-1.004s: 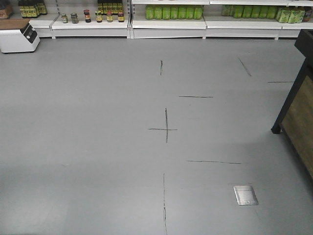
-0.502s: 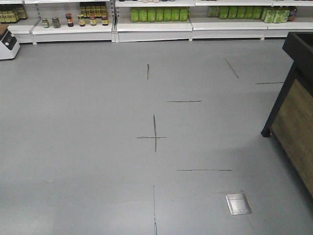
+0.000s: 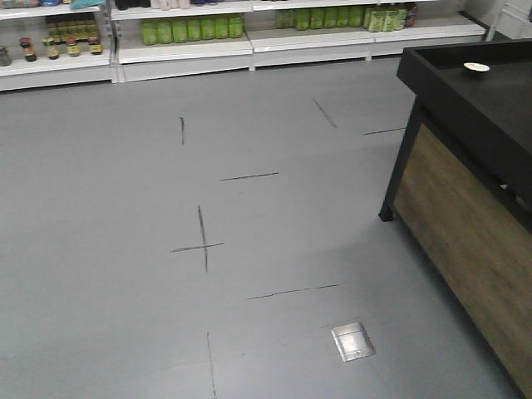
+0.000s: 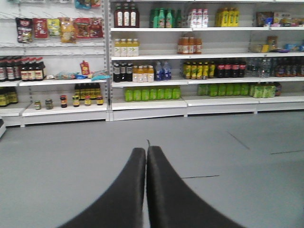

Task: Pick three apples into basket with both arms
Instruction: 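Drive the base forward toward the fruit display tables, then turn and drive the base up to the light-blue basket on the table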

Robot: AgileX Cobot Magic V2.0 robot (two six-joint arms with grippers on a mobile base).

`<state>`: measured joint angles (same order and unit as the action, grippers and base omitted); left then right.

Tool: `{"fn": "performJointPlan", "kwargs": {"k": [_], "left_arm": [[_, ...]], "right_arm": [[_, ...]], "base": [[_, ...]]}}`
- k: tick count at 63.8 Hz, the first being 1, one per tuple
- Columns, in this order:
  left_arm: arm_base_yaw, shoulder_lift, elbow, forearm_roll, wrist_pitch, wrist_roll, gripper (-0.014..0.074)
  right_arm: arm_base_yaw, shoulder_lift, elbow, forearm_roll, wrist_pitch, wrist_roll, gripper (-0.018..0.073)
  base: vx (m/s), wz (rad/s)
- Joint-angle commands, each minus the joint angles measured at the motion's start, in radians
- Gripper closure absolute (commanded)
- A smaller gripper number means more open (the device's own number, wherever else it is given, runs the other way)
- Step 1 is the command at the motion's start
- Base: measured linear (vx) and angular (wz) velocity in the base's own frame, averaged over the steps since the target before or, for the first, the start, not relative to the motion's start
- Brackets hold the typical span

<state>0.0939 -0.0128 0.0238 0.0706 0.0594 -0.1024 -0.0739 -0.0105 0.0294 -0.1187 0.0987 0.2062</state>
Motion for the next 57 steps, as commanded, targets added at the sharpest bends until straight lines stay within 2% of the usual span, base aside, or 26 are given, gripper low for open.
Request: {"fn": "performJointPlan", "kwargs": {"k": [1, 57], "left_arm": [[-0.006, -0.015, 0.024, -0.002, -0.069, -0.005, 0.0603], [-0.006, -0.015, 0.024, -0.002, -0.069, -0.005, 0.0603]], "right_arm": [[-0.006, -0.011, 0.014, -0.004, -0.074, -0.007, 0.0564], [-0.006, -0.011, 0.014, -0.004, -0.074, -0.007, 0.0564]], "base": [[0.1, -0.45], [0.09, -0.48]]}}
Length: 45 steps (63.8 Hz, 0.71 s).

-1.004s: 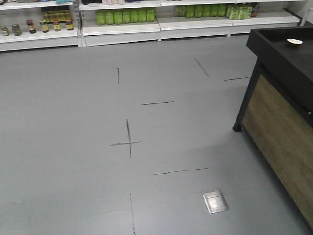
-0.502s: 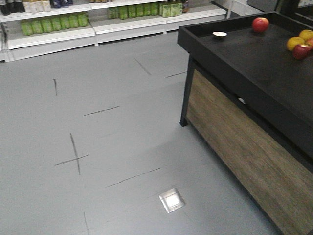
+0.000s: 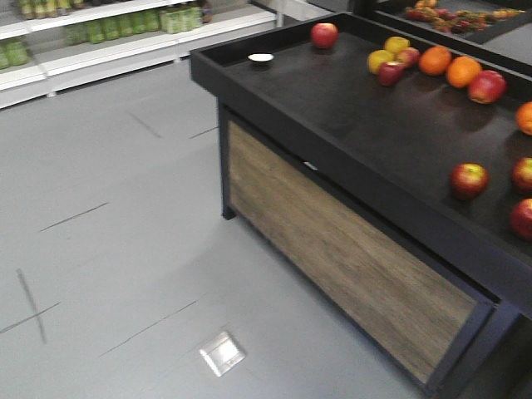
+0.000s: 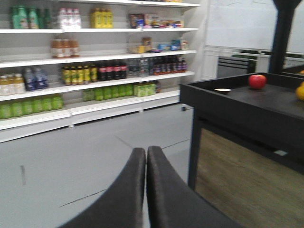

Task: Pick three apples into basket with both arms
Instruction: 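Turn and drive the base up to the light-blue basket on the table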

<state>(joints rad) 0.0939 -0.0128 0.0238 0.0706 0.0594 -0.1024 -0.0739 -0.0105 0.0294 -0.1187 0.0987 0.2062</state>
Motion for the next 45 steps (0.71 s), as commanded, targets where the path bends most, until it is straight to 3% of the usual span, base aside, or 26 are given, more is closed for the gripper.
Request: {"fn": "performJointPlan", "kwargs": {"k": [1, 45], "left_arm": [[-0.006, -0.015, 0.024, -0.002, -0.069, -0.005, 0.0603], [-0.006, -0.015, 0.024, -0.002, -0.069, -0.005, 0.0603]], "right_arm": [[-0.006, -0.011, 0.014, -0.004, -0.074, -0.007, 0.0564], [-0.006, -0.011, 0.014, -0.004, -0.074, -0.007, 0.0564]], "base": [[0.08, -0.46], [0.05, -0.52]]}}
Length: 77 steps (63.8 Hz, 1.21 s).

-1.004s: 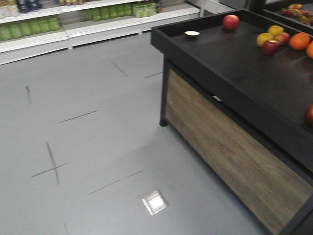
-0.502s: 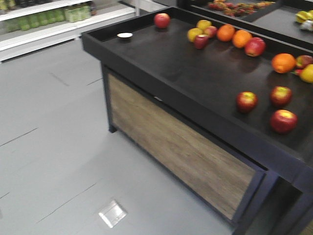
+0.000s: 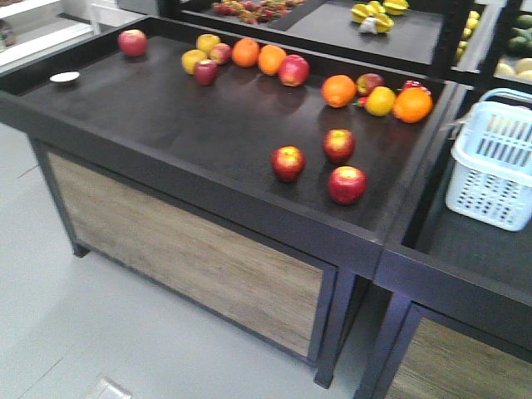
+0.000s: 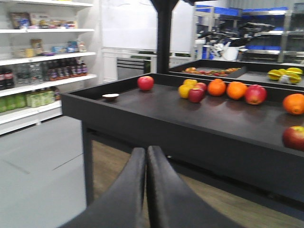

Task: Pick three apples into basket with both arms
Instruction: 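Turn and drive the base up to the light-blue basket on the table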

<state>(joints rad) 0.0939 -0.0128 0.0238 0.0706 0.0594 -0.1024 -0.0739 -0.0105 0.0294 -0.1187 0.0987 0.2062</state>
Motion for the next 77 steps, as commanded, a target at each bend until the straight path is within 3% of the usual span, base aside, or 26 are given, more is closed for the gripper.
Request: {"fn": "performJointPlan", "kwargs": {"k": [1, 77], "left_arm": [[-0.006, -0.015, 0.024, -0.002, -0.069, -0.005, 0.0603], [-0.006, -0.015, 0.024, -0.002, -0.069, -0.005, 0.0603]], "right_arm": [[-0.006, -0.011, 0.014, -0.004, -0.074, -0.007, 0.0564], [-0.006, -0.011, 0.014, -0.004, -0.074, -0.007, 0.0564]], "base": [[0.04, -0.43], [0.05, -0.26]]}}
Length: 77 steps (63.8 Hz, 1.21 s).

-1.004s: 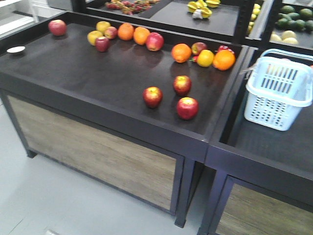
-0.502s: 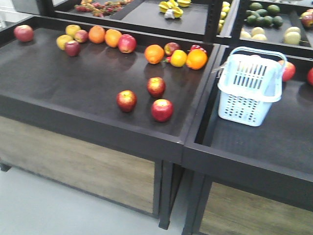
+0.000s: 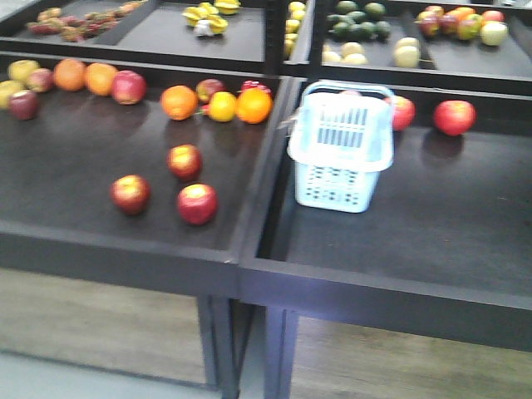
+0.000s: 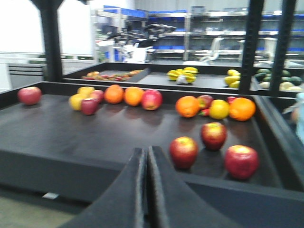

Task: Pick three apples into basket with both arms
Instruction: 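Turn and drive the base up to the light-blue basket on the table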

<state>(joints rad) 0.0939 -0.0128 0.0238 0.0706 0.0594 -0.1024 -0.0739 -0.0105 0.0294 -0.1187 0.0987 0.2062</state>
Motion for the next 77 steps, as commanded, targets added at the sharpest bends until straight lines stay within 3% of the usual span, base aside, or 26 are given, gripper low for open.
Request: {"fn": "performJointPlan", "kwargs": {"k": [1, 35, 77], "left_arm": [[-0.006, -0.015, 0.024, -0.002, -0.069, -0.005, 0.0603], [-0.006, -0.015, 0.024, -0.002, -0.069, -0.005, 0.0603], [-0.006, -0.015, 0.024, -0.002, -0.069, -0.005, 0.0603]], "right_arm": [[-0.006, -0.011, 0.014, -0.004, -0.074, -0.007, 0.0564], [-0.006, -0.011, 0.014, -0.004, -0.074, -0.007, 0.0564], [-0.006, -0.011, 0.014, -0.004, -0.074, -0.007, 0.0564]], "base": [[0.1, -0.39], [0.11, -0.31], [0.11, -0.06]]}}
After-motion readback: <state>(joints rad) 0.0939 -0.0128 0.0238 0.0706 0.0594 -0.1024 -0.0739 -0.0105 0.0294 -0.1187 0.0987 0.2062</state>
